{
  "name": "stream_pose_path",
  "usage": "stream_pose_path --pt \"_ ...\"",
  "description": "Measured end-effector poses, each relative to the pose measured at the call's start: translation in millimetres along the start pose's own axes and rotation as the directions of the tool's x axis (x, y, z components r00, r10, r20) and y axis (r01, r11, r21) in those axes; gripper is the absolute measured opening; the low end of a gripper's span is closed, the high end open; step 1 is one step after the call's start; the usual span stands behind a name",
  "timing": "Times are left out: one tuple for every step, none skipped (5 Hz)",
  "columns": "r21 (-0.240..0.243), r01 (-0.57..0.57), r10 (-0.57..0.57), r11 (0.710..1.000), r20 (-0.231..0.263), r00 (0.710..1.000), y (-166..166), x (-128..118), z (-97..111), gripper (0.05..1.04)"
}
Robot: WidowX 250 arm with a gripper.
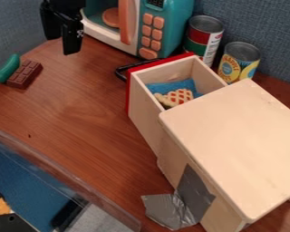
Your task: Close the drawer
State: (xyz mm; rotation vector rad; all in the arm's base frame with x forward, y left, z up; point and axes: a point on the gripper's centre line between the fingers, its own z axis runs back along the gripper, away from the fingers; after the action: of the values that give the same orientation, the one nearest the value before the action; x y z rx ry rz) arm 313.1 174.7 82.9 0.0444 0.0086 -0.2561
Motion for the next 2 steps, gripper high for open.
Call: stream_pose_path --pt "-0.022 0.012 -0.013 1.000 -0.034 0.999 0 -1 -13 1.000" --pt "-0.006 0.198 -0.197 0.980 -0.131 0.972 28 24 -36 1.000"
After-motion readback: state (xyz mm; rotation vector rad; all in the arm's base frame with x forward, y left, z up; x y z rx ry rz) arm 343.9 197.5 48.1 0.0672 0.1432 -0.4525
